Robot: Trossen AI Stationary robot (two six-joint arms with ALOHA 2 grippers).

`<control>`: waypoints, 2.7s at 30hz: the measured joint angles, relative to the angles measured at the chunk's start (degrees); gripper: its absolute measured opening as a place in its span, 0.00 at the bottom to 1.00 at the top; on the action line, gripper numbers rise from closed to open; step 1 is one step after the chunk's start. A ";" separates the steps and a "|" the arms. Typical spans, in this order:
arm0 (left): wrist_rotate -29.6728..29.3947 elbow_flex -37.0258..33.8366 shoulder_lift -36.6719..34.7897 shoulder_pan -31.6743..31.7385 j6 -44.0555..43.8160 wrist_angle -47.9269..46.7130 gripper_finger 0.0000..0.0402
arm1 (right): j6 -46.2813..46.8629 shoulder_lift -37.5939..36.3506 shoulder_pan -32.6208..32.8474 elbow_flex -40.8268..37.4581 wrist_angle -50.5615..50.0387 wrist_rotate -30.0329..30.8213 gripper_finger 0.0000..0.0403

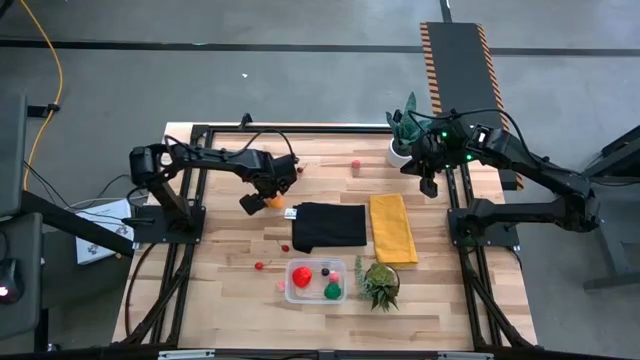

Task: Pick and placing Produce into tupperware
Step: Put the croissant into the transparent bin

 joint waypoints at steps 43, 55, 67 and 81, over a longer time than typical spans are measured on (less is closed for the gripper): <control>-2.23 0.00 0.40 0.07 0.83 -2.73 0.69 | -0.04 0.00 0.00 0.00 -0.25 0.00 0.04; 0.05 0.00 0.40 0.07 0.81 -5.80 0.69 | -0.02 0.00 0.00 0.00 -0.25 0.00 0.04; -0.25 0.00 0.40 0.07 0.81 -6.09 0.69 | -0.02 0.00 0.00 0.00 -0.25 0.00 0.04; -1.03 0.00 0.40 0.07 0.50 -5.05 0.69 | -0.02 0.00 0.00 0.00 -0.25 0.02 0.04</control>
